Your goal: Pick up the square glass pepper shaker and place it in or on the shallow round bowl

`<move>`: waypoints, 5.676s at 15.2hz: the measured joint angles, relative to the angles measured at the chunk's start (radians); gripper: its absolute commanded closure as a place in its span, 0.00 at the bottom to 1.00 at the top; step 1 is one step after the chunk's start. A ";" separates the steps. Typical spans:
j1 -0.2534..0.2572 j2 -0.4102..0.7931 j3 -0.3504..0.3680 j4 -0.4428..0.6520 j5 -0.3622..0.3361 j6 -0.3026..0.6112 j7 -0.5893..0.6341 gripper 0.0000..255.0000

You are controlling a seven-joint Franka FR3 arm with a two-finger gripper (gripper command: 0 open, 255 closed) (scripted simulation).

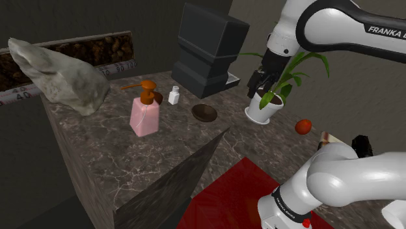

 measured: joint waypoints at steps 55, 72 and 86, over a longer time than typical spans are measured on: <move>0.036 1.243 0.038 0.903 0.062 0.261 0.048 1.00; 0.036 1.199 0.040 1.040 0.067 0.081 0.046 1.00; 0.001 0.966 0.033 0.845 0.087 0.042 0.005 1.00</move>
